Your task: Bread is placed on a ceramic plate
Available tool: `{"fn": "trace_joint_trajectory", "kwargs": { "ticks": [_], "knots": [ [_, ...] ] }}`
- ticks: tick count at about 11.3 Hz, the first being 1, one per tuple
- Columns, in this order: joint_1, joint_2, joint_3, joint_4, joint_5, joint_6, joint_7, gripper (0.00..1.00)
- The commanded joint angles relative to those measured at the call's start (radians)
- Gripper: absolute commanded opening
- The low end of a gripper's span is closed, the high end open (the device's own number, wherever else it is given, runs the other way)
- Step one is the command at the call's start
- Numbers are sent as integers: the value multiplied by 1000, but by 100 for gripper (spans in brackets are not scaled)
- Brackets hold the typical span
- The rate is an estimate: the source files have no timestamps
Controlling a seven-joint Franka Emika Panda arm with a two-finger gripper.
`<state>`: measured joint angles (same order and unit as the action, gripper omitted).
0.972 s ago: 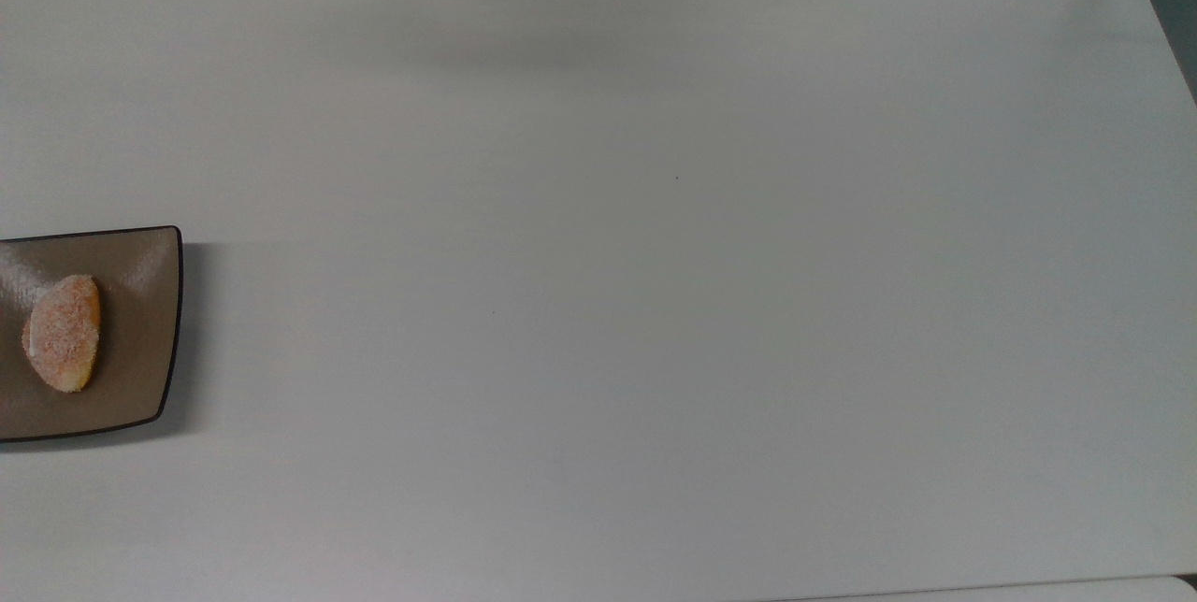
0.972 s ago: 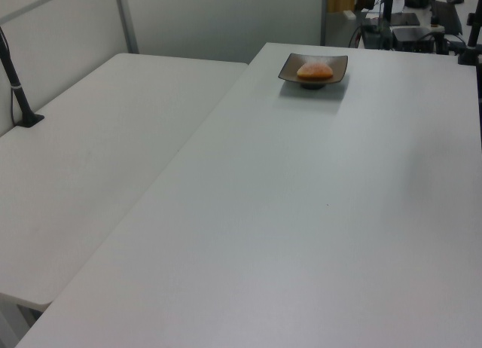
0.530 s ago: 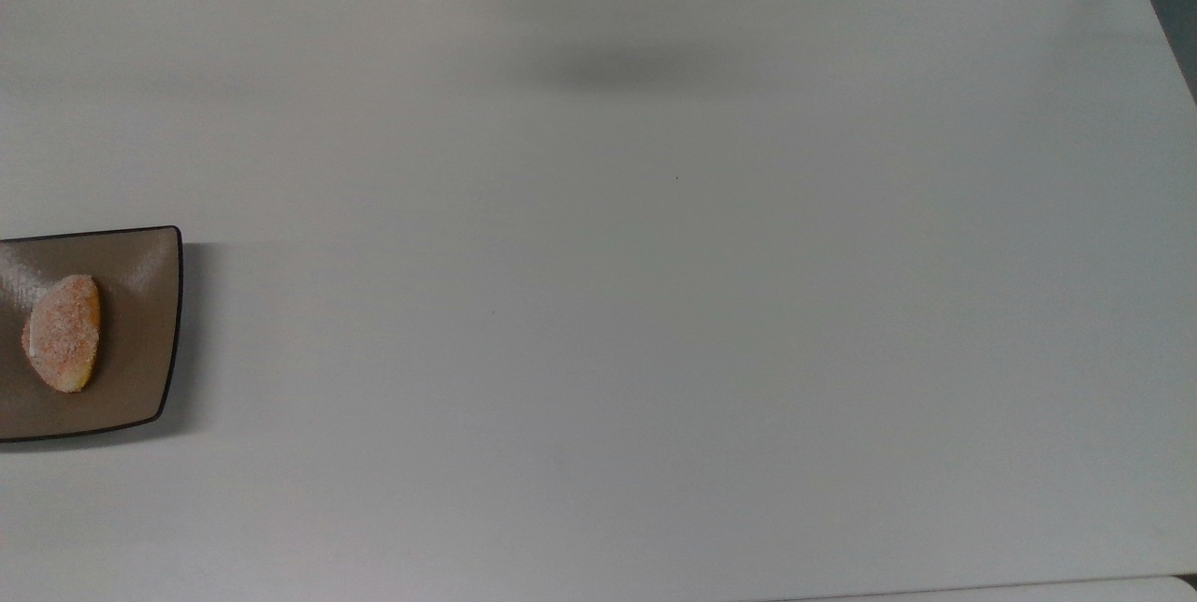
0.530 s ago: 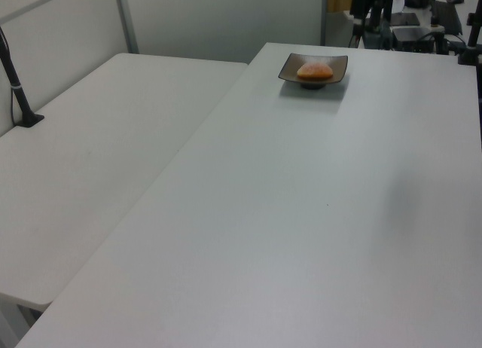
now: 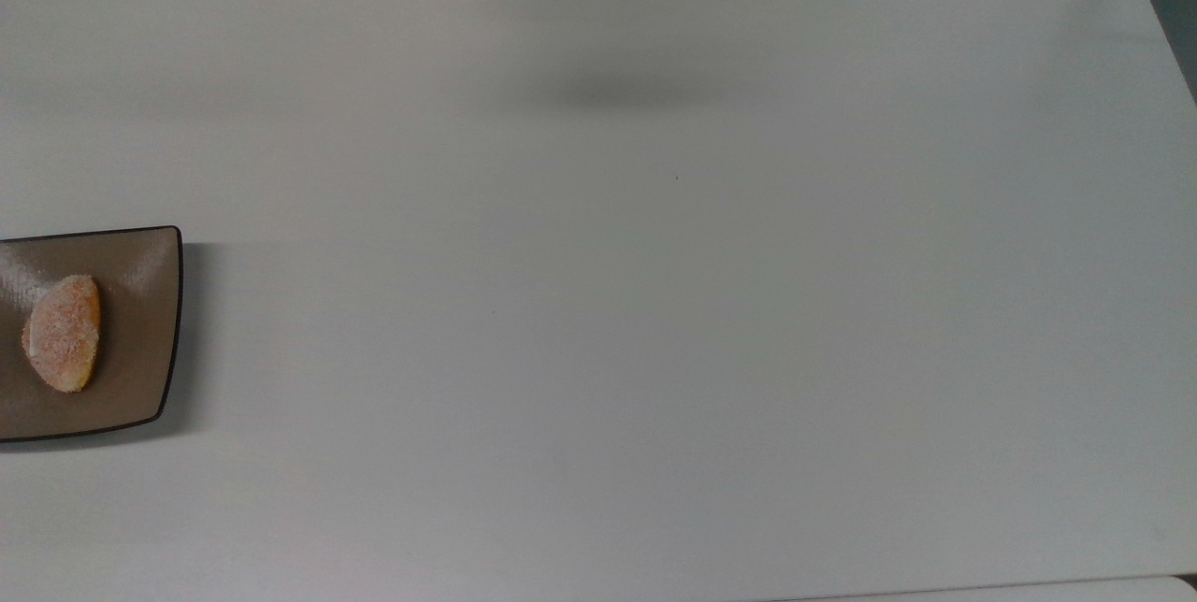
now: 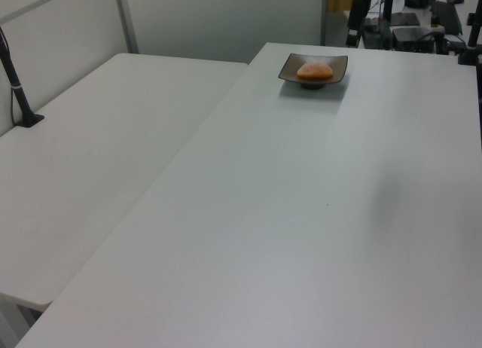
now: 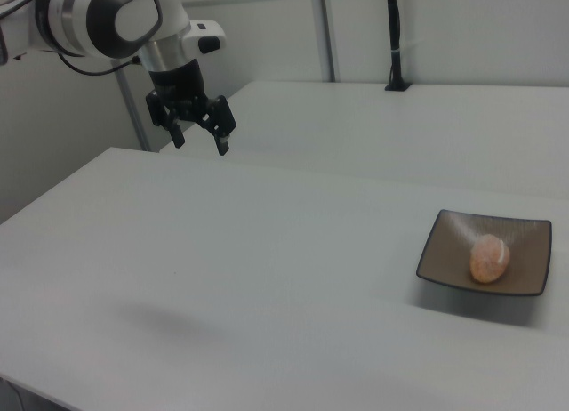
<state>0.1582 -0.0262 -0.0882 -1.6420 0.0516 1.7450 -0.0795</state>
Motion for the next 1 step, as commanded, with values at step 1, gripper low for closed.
{"fn": "trace_joint_trajectory", "kwargs": {
  "ticks": [1],
  "knots": [
    [-3,-20,-5,-35,1,45,-31,100]
  ]
}}
